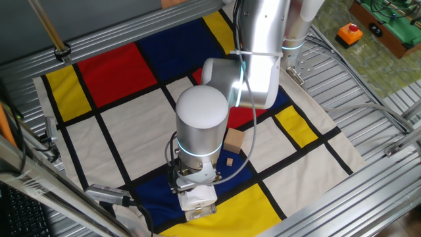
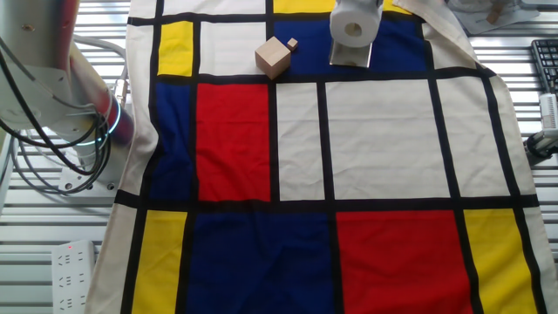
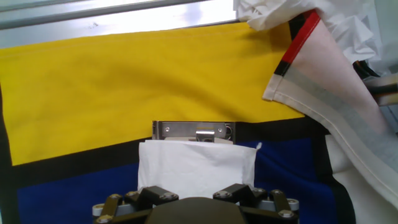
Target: Put the toilet paper on its holder
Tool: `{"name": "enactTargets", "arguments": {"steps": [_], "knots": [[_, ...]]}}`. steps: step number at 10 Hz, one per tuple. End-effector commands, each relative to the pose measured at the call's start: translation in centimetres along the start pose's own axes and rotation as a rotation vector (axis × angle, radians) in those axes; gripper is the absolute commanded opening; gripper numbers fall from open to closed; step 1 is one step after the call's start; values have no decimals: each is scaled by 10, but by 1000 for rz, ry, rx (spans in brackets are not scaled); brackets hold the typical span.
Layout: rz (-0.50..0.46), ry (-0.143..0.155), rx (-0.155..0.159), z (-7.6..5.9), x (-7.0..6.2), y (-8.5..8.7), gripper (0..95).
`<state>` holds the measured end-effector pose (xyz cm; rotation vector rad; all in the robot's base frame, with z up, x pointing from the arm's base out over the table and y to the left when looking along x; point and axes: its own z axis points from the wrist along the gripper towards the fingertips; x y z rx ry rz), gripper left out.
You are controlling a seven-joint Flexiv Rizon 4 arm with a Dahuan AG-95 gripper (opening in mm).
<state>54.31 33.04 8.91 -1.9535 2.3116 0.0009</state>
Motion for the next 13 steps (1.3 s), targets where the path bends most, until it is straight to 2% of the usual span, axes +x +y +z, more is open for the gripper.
{"name": "enactTargets", "arguments": {"steps": [1, 10, 11, 12, 13], "knots": [[8, -3, 0, 0, 0, 1, 0], [0, -12, 2, -2, -2, 1, 0], [-7, -9, 2, -2, -1, 1, 380], [-9, -9, 3, -2, -1, 1, 570], [-12, -8, 4, -2, -1, 0, 570]]}}
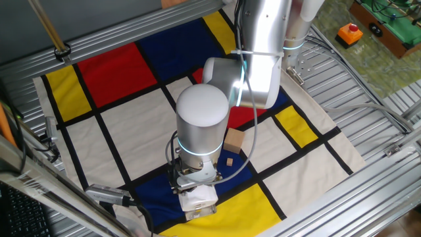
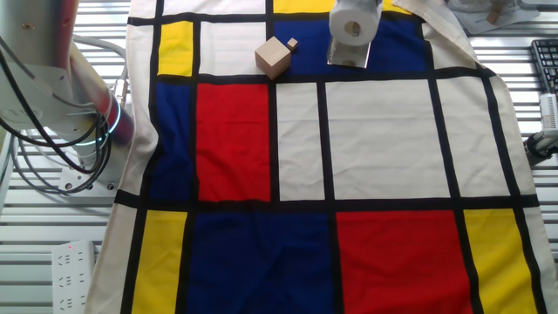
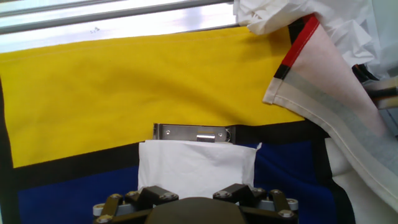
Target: Put the toilet paper on its holder
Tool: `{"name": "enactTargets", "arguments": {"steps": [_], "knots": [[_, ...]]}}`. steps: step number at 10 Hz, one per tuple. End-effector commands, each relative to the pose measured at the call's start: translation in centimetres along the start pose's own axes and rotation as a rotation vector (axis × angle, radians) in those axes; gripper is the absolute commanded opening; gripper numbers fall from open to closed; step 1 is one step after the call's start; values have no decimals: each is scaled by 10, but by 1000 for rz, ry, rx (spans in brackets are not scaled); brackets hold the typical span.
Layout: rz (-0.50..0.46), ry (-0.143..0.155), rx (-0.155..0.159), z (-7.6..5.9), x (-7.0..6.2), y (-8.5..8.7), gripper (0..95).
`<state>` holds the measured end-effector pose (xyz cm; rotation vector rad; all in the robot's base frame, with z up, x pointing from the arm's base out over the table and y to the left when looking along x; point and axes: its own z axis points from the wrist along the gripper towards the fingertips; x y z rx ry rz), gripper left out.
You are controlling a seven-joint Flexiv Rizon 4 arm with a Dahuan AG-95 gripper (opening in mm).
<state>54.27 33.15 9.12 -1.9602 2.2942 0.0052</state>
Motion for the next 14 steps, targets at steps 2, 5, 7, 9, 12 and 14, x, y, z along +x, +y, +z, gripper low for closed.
{"name": "enactTargets", "arguments": {"steps": [2, 5, 7, 9, 12, 14], "knots": [[-1, 1, 2, 0, 0, 0, 760], [-8, -3, 3, 0, 0, 0, 760], [-10, -1, 4, 0, 0, 0, 760], [-9, 0, 3, 0, 0, 0, 950], [-10, -3, 5, 0, 0, 0, 950], [-12, -2, 5, 0, 1, 0, 950]]}}
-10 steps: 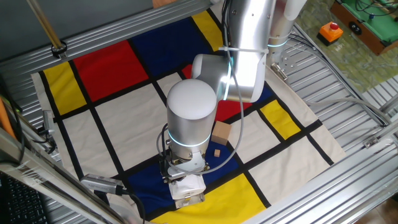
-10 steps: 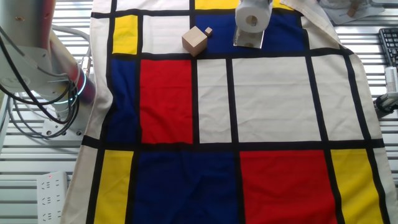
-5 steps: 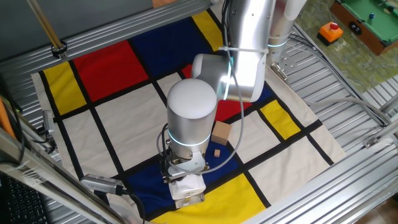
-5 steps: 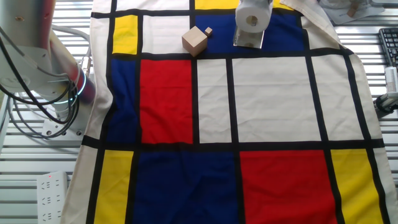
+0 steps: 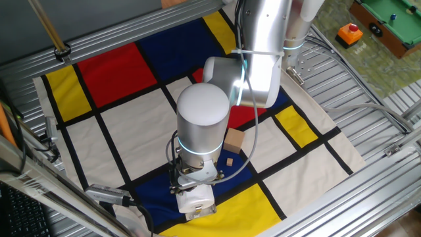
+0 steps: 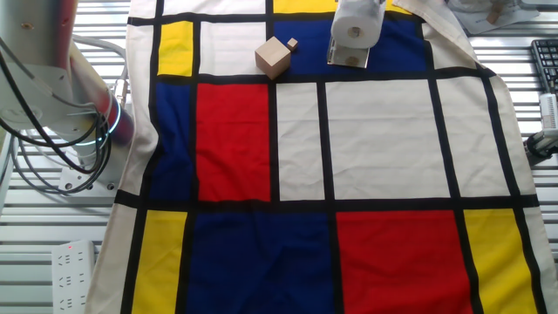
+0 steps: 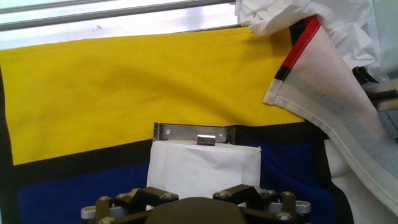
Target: Put the toilet paper on its holder
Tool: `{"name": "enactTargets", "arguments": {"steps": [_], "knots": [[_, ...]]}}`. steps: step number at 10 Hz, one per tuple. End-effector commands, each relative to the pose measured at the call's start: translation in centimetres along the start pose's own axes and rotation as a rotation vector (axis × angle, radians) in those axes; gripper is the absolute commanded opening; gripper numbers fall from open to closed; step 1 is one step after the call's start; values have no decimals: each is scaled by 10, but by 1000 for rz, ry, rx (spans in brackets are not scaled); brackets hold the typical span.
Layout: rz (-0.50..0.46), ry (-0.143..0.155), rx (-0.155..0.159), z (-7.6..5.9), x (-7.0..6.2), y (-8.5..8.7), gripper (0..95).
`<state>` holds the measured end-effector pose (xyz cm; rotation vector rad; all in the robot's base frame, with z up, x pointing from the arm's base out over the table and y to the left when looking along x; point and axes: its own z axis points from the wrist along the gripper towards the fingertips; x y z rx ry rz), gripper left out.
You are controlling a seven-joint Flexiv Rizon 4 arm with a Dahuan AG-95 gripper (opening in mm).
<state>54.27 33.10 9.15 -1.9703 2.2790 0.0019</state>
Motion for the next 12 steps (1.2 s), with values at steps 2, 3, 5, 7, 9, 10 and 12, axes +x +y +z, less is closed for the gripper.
{"name": "enactTargets", "arguments": {"steps": [2, 3, 5, 7, 9, 10, 12], "knots": [[-13, -3, -7, -9, 12, -10, 950], [-4, 1, -9, -16, 19, -16, 950], [67, 24, -11, -36, 48, -33, 950], [86, 40, -8, -58, 93, -47, 950], [140, 73, -2, -75, 147, -48, 760], [204, 78, -4, -81, 176, -43, 760], [429, 88, 4, -92, 230, -21, 760]]}}
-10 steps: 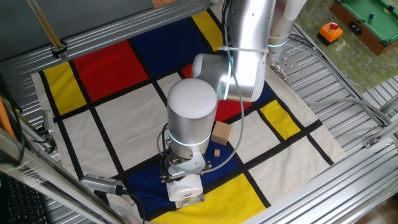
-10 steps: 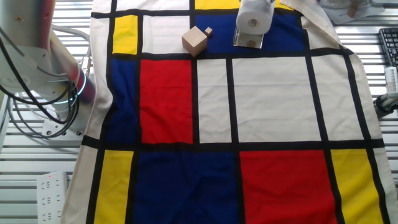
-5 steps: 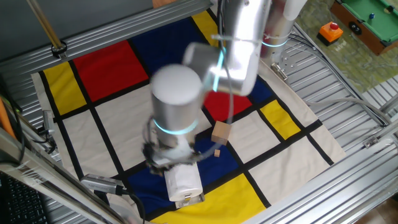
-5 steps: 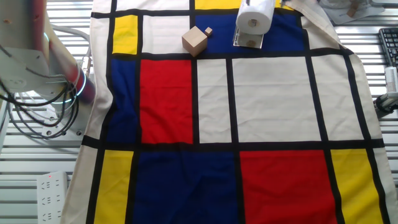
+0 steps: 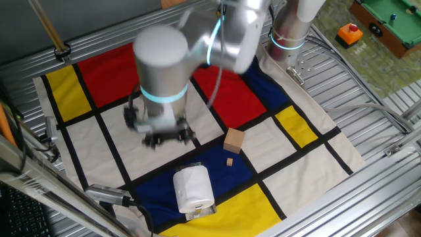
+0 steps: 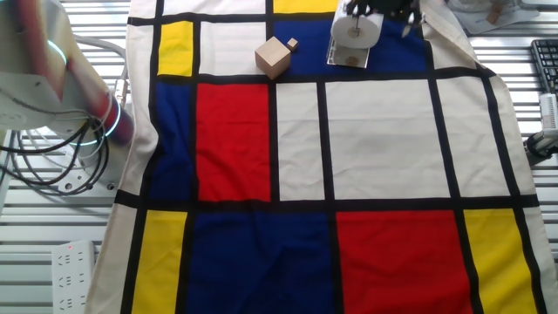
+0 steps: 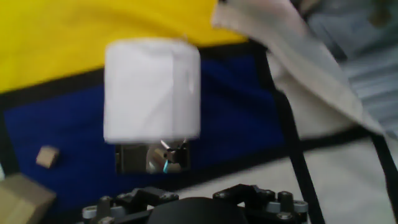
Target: Put the toilet paper on its holder
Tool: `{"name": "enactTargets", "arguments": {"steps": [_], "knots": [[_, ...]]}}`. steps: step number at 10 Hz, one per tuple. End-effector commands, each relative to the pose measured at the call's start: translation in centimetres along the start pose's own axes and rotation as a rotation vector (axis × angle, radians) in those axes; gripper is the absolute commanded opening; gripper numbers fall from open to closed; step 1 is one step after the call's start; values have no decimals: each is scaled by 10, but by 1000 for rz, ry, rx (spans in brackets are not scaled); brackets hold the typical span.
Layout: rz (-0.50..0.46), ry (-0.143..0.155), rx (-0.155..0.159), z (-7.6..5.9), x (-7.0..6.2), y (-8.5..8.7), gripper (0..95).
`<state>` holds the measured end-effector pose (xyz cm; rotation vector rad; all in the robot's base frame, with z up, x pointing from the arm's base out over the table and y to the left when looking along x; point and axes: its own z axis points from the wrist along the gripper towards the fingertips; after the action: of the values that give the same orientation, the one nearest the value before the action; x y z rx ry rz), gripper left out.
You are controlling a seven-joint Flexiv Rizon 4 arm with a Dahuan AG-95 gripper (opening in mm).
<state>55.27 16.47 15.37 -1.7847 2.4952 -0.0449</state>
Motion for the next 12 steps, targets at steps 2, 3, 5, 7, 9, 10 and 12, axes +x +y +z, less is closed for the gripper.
{"name": "enactTargets", "arguments": {"steps": [2, 3, 5, 7, 9, 10, 12], "knots": [[525, -3, -24, -15, 113, 25, 760], [691, -18, -43, -15, 123, 36, 760], [834, -16, -55, -12, 134, 51, 760], [888, -22, -46, -10, 144, 67, 760], [882, -18, -36, -11, 148, 74, 760], [871, -15, -39, -11, 148, 75, 760], [848, -20, -43, -11, 148, 75, 760]]}}
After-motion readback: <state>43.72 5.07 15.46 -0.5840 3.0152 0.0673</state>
